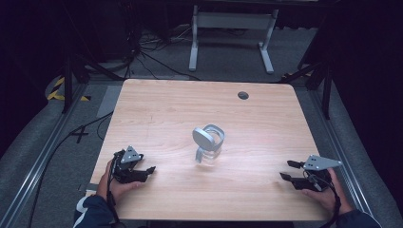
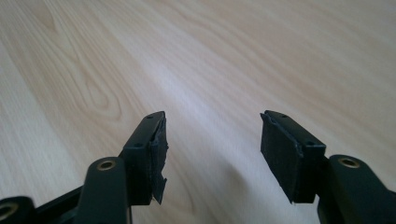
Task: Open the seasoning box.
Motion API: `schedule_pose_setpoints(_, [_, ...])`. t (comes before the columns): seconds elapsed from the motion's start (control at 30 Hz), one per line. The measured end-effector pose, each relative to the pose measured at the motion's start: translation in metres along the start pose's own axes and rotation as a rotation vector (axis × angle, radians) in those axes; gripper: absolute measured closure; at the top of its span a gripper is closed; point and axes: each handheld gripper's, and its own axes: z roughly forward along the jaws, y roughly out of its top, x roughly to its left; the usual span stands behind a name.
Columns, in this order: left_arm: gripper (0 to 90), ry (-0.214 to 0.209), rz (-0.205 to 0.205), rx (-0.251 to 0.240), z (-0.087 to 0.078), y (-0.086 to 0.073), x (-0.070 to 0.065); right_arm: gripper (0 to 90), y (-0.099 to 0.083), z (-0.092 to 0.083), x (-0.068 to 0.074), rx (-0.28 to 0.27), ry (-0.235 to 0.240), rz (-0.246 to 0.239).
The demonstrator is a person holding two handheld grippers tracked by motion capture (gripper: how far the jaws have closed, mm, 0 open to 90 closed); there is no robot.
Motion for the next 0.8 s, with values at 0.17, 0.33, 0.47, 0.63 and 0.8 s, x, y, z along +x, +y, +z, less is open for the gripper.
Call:
schedule_pose_setpoints(0.17, [30.2, 0.004, -0.001, -0.001, 0.000, 0.000, 0.000, 32.4, -0.018, 0.000, -0.004, 0.041, 0.000, 0.047])
schedule_pose_setpoints(0.33, [29.6, 0.002, -0.001, -0.001, 0.000, 0.000, 0.000, 27.7, -0.023, 0.000, -0.007, 0.021, 0.001, 0.079])
schedule_pose_setpoints(0.47, [29.3, 0.002, -0.002, 0.000, 0.000, 0.000, 0.000, 27.2, -0.022, 0.001, -0.007, 0.022, 0.000, 0.080])
schedule_pose_setpoints(0.63, [29.1, 0.002, -0.001, 0.000, 0.000, 0.000, 0.000, 26.9, -0.021, 0.002, -0.007, 0.022, -0.001, 0.079])
schedule_pose_setpoints(0.8, [28.9, 0.002, 0.000, 0.000, 0.000, 0.000, 0.000, 26.9, -0.021, 0.002, -0.007, 0.022, -0.001, 0.079])
